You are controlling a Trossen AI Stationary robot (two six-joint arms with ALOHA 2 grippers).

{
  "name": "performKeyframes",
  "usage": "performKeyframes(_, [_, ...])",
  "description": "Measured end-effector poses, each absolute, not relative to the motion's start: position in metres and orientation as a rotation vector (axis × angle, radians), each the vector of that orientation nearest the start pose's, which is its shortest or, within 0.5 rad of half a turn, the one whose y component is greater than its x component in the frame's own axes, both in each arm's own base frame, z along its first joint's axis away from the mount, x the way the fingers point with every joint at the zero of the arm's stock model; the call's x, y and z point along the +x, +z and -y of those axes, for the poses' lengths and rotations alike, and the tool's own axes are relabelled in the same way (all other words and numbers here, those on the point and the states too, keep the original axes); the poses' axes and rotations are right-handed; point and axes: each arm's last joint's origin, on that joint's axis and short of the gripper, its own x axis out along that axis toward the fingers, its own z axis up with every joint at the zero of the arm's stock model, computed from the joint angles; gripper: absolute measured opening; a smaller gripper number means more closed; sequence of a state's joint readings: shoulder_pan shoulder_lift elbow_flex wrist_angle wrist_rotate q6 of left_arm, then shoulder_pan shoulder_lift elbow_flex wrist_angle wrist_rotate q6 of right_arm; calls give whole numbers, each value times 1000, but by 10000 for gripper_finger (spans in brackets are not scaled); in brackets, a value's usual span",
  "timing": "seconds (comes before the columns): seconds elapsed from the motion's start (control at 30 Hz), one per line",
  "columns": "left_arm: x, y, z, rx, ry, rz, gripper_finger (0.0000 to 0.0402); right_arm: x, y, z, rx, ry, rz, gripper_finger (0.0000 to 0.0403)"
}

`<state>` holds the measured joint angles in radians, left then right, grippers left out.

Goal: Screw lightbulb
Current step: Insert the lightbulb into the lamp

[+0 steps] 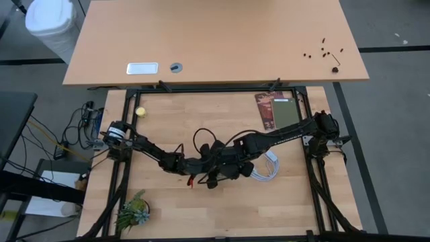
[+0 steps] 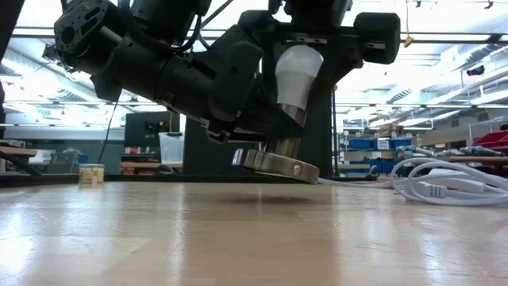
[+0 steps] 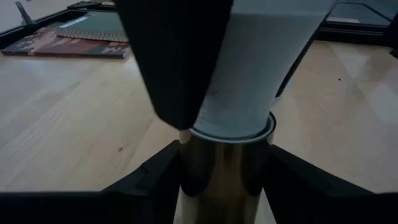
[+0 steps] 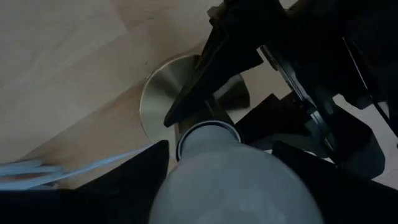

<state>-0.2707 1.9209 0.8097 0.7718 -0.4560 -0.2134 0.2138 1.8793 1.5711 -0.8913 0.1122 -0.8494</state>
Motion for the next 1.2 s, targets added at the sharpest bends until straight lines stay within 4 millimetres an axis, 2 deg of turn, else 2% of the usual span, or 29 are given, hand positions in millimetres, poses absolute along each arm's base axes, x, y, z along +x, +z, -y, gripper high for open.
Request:
performKeyframes(0.13, [352,127,84,-90,217,-297,202,379,248,-76,-933,587,-1090,254])
performKeyframes(0.33, [351,127,85,-94,218,-297,202,380,248,-75,-815,503,-1107,256])
performKeyframes(0.47, [351,127,85,-96,218,-296,202,383,249,-75,-617,368,-1107,276])
performKeyframes(0.7, [351,128,86,-106,212,-293,202,386,250,-76,-217,110,-1117,256])
performKeyframes(0.8, [351,128,87,-107,205,-293,202,386,251,-73,20,-42,-1116,256])
performKeyframes(0.87, [351,128,86,-105,209,-293,202,386,250,-70,107,-102,-1119,267])
performKeyframes(1.0, [351,127,85,-91,224,-295,202,384,250,-64,95,-97,-1153,301])
performKeyframes(1.2, [351,127,85,-94,225,-295,202,382,257,-57,-154,91,-1146,344])
